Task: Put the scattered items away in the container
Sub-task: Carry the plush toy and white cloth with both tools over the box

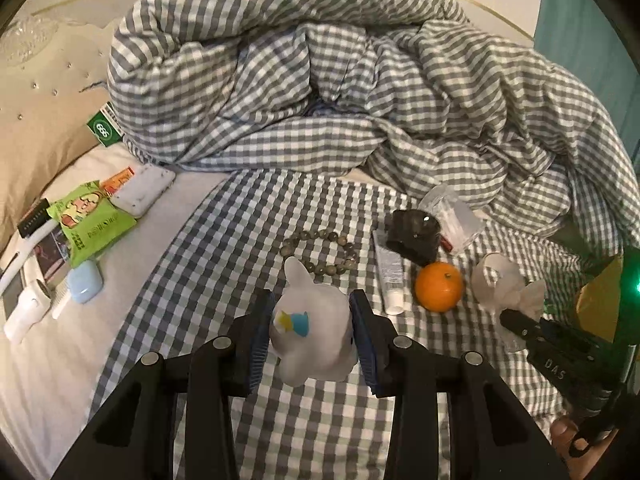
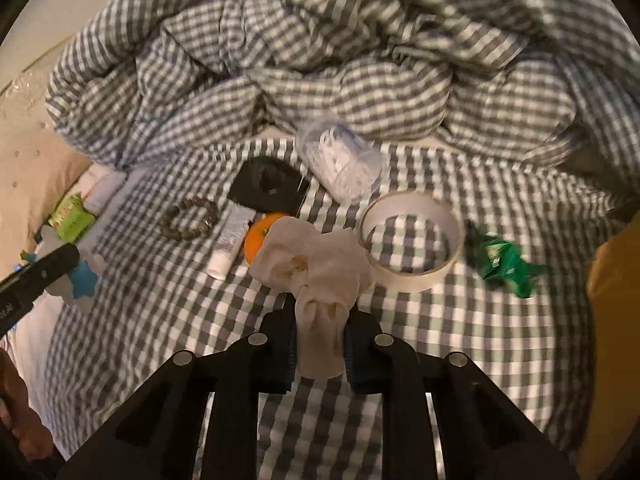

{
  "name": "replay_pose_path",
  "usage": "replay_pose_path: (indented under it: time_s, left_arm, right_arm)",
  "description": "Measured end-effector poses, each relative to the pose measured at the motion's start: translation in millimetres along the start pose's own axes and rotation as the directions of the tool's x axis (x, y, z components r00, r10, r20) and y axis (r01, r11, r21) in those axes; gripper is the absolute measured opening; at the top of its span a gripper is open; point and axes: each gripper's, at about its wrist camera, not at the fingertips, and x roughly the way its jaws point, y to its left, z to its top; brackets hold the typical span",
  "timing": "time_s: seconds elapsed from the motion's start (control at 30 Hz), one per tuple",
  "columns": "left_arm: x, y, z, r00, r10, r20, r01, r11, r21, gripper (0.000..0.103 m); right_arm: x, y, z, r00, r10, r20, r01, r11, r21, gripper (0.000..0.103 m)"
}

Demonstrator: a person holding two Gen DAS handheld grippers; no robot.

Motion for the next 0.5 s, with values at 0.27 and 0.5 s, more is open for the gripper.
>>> replay_pose_path:
  time_s: [0.27, 0.5]
  left_arm:
    - [-52.9, -20.9, 8.6, 0.998, -0.011, 0.063, 0.010, 1.000, 0.027, 0.039]
    - [-102.5, -34.0, 12.7, 0.992, -0.024, 0.127, 0.018, 0.999, 0.049, 0.039]
  right_arm:
    - [-72.2, -4.2, 4.1, 0.994, 0.012, 0.106, -0.013, 1.000, 0.005, 0.018]
    - [-134.1, -8.0, 1.0, 0.982, 0.011, 0.187, -0.012, 1.000, 0.003, 0.018]
